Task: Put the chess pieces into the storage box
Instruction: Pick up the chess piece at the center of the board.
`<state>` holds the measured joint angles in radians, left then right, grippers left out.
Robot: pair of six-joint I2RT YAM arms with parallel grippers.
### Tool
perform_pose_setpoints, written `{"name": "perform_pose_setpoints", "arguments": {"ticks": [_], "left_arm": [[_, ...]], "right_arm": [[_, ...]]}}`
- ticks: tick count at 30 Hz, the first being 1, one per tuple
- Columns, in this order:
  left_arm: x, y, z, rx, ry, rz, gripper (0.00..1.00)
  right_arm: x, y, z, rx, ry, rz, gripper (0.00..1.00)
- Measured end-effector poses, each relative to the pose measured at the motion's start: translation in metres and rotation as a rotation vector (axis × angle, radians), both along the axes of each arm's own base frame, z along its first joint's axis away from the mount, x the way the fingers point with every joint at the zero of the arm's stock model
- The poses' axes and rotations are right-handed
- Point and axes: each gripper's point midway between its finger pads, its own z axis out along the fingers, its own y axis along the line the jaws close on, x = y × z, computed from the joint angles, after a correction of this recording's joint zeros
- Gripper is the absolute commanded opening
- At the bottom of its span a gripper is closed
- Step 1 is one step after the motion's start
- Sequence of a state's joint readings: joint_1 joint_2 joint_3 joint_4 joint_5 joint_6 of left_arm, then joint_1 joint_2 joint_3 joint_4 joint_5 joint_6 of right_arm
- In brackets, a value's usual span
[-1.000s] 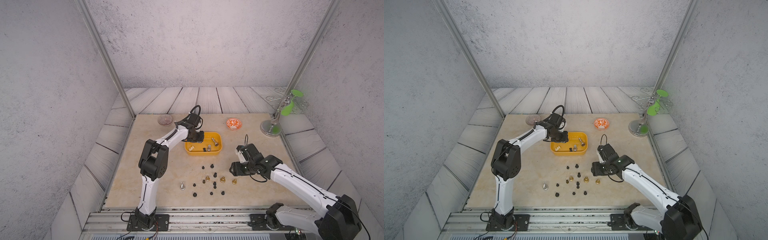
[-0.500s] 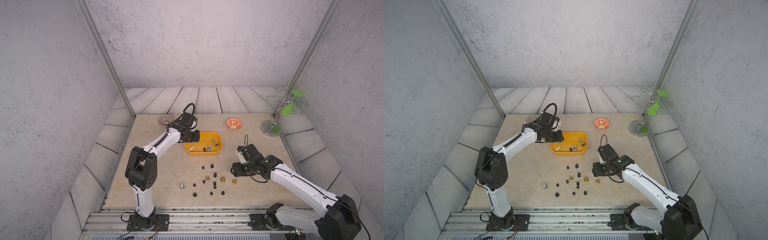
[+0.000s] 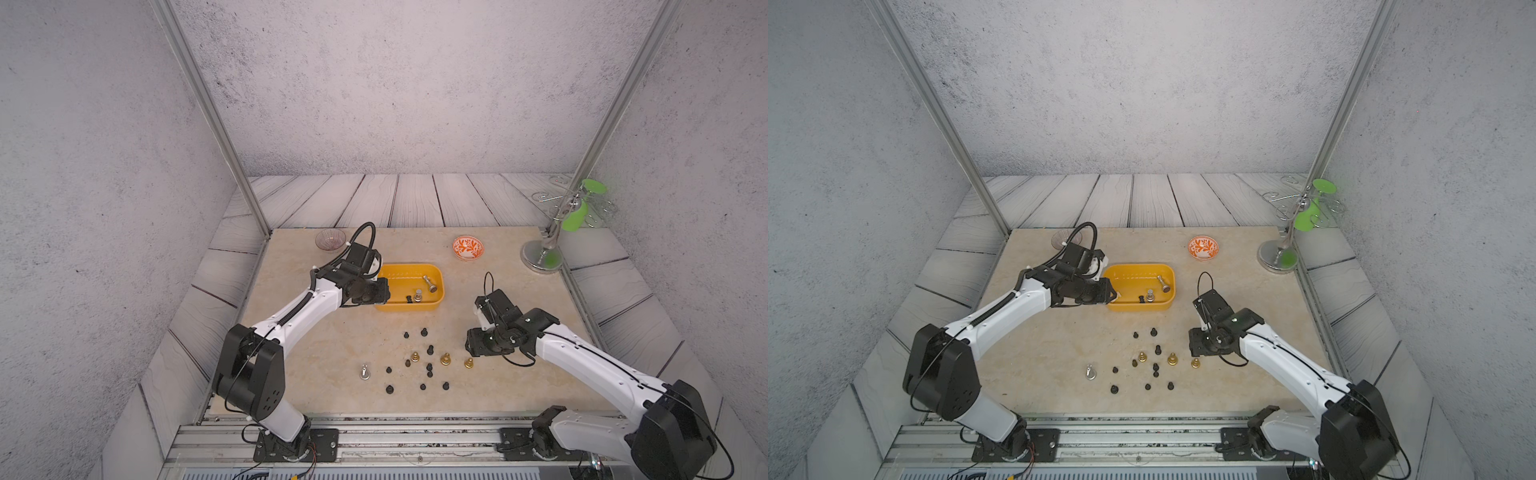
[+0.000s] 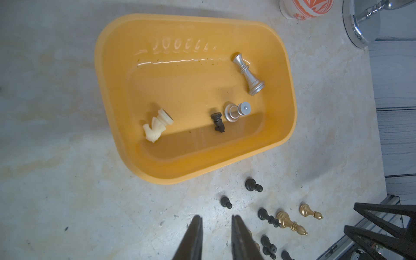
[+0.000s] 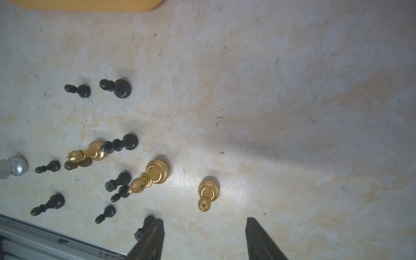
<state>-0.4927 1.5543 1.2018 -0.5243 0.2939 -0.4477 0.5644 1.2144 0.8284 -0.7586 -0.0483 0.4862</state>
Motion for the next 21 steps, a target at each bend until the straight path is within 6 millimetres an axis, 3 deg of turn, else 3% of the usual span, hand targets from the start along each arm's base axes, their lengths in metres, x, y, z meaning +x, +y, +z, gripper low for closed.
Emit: {"name": "perform_pose_setpoints", "arguments": {"ticks": [10,21], "left_arm": [[-0.038,0.018,-0.027,-0.012,0.076,0.052,0.27],[-0.044,0.022,-0.030,-0.020,0.085,0.069,0.27]], "right_arm": [[-0.004,-0.002,-0.028,-0.046,0.080,0.001,0.47],[-0.007,0.003,-0.045,-0.043,0.120,0.011,0.38]]}}
